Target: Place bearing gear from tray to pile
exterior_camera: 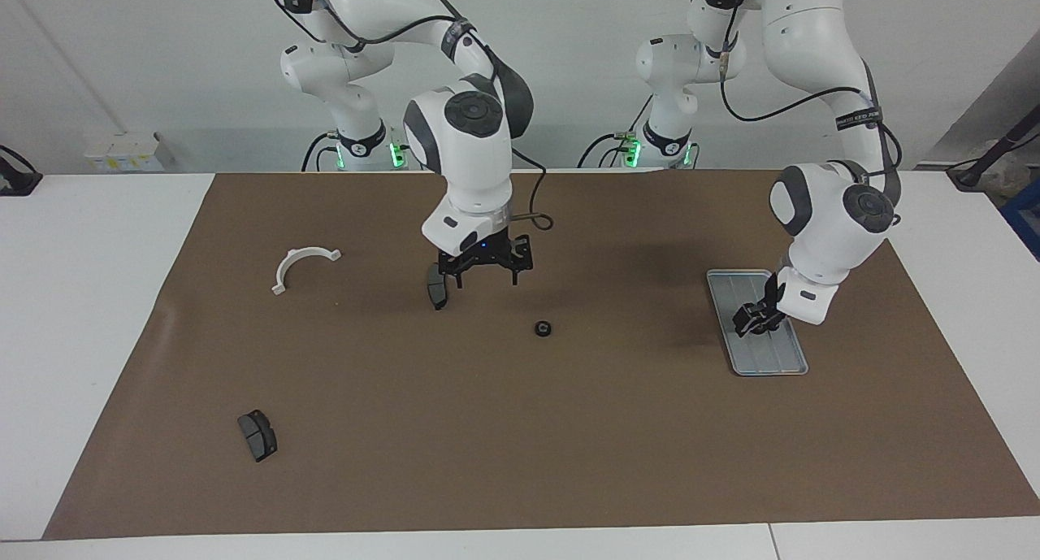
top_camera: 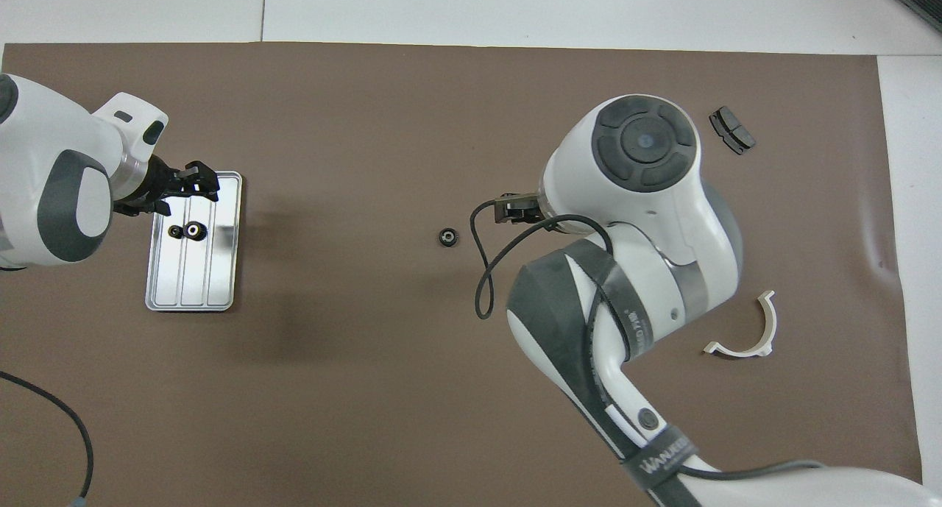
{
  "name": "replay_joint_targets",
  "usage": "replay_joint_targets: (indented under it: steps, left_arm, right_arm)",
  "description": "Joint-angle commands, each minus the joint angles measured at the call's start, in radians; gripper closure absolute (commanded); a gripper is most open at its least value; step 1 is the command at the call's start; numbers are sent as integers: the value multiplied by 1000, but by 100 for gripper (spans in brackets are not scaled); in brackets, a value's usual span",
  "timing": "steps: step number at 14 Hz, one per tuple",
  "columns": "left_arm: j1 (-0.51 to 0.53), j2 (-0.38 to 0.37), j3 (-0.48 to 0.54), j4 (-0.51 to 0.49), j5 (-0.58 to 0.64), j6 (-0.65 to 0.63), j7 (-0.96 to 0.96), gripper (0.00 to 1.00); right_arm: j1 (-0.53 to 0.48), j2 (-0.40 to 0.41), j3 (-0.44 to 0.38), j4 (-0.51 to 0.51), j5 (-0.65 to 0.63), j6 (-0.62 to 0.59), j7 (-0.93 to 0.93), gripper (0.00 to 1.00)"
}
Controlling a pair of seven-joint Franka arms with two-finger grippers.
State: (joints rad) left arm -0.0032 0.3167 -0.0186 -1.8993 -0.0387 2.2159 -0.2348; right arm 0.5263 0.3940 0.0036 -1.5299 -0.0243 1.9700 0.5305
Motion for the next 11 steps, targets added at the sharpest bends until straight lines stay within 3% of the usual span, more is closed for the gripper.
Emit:
replay_joint_targets:
  steps: [1,3,5,7,11]
  left_arm:
    - [17,-2,-7,-29,-9,31,14,26]
    - [28,-2,-7,-29,-9,16,8,26]
    - [31,-10,-7,-50,-9,16,9,26]
    - [31,-11,-7,-55,-9,14,11,27]
    - [34,-10,-7,-75,-9,27,12,29]
  right_arm:
    - [47,144,-4,159,-16,-10,84,0]
    - [66,183,-4,211,-46,-19,132,0]
    - [77,181,-2,197,-39,19,155,0]
    - [84,183,-2,139,-28,139,183,0]
    - [80,180,-1,125,-45,130,151,0]
